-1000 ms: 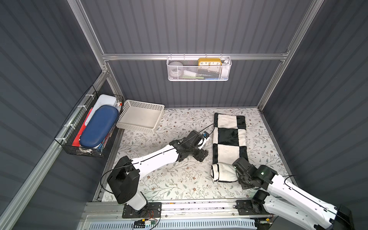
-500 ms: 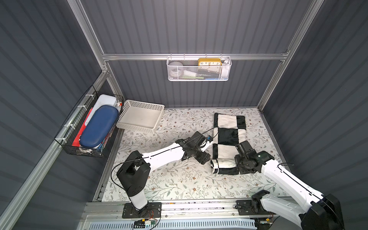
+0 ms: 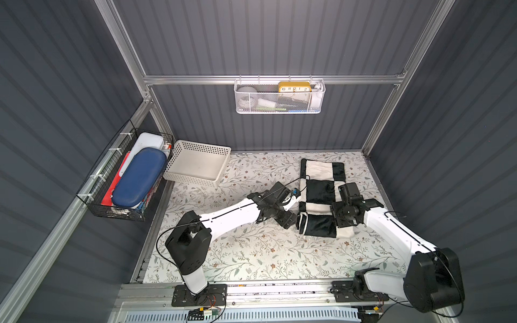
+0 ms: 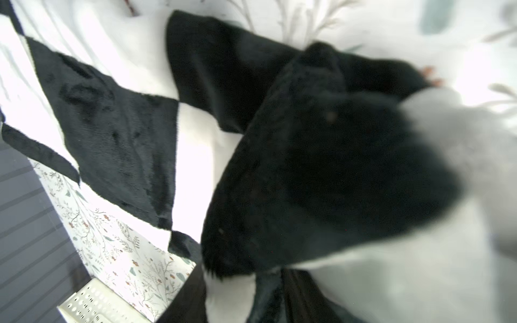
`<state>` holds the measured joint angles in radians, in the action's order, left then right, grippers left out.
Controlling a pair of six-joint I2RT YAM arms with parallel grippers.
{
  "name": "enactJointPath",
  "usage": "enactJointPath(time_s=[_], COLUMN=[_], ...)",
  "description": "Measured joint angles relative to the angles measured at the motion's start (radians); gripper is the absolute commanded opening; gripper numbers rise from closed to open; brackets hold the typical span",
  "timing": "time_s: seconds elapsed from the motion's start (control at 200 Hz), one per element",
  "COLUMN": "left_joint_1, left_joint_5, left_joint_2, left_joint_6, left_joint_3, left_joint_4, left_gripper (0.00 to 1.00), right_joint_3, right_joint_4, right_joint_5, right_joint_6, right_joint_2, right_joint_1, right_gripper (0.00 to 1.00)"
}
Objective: Roll up the pillowcase
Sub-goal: Roll the pillowcase at the center of the board.
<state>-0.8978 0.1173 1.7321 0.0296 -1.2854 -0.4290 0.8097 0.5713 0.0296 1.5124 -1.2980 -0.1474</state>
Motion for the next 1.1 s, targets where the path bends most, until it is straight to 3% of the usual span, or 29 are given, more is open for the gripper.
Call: enactJointPath(time_s=[0.245,0.445,0.72,1.101], left_joint_1=[-0.015,-0.048,-0.05,-0.05], left_joint_5=[0.003,0.045,0.134,0.067], left_joint_2=[0.032,0.159,0.289,0.584], left_joint_6=[0.016,0.025,-0.029,-0.111], left_joint_3=[-0.114,-0.282,-0.346,-0.664], left_joint_4=[-0.041,-0.048,-0.061,-0.196], left_gripper=[0.75,0.73,0.71,0.66], right_joint_3=[0.022,0.048,0.08,0.141], right_joint_4=[-0.122,-0.164,-0.163,-0.154], right_joint_5=[0.055,0.079,0.109,0.151], right_joint_6=[-0.059,-0.118,-0.198,-0.303], right_joint_2=[-0.155,-0.213,-0.255,-0.278], right_joint_1=[0.041,0.093,0.126,0.15], right_gripper=[0.45,0.49,0.51,0.51])
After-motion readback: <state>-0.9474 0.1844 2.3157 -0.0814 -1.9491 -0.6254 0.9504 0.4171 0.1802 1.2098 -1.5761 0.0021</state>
